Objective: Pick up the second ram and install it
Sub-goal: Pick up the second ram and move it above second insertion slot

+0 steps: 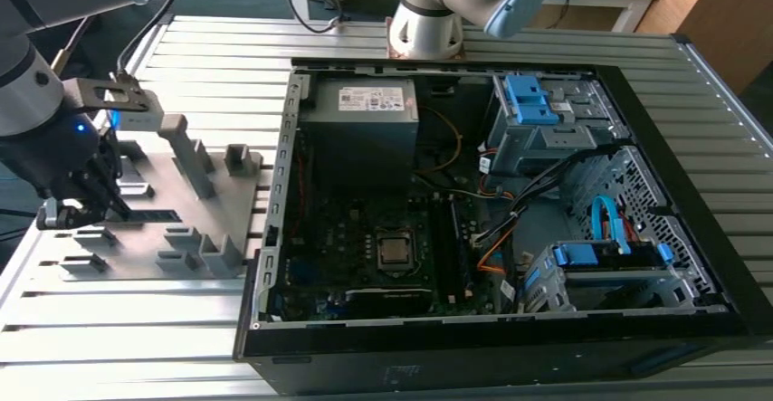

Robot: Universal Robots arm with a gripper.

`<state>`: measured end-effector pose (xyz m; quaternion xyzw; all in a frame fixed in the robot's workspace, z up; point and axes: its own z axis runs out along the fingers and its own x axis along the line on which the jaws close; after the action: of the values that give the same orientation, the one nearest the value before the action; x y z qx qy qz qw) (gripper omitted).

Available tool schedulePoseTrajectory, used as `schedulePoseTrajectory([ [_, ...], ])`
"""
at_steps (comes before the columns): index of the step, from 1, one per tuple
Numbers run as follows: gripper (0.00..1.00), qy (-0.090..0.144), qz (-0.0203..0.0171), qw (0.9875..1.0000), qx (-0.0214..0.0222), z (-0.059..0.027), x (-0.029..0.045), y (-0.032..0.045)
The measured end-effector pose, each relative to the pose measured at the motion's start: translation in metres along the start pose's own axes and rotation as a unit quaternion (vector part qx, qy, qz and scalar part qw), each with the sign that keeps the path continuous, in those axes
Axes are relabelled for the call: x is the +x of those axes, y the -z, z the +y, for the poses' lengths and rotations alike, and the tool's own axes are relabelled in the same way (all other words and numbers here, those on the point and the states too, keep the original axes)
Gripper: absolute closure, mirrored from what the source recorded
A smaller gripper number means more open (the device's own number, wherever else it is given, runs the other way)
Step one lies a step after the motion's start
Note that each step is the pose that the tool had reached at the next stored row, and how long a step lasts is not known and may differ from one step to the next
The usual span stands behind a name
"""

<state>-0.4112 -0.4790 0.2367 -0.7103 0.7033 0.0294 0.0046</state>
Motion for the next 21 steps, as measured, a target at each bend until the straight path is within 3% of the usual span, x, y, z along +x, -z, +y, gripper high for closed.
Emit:
schedulePoseTrajectory([
  [21, 0.86, 0.000, 0.0000, 1.0000, 0.0000, 0.0005, -0.0007, 0.0148],
])
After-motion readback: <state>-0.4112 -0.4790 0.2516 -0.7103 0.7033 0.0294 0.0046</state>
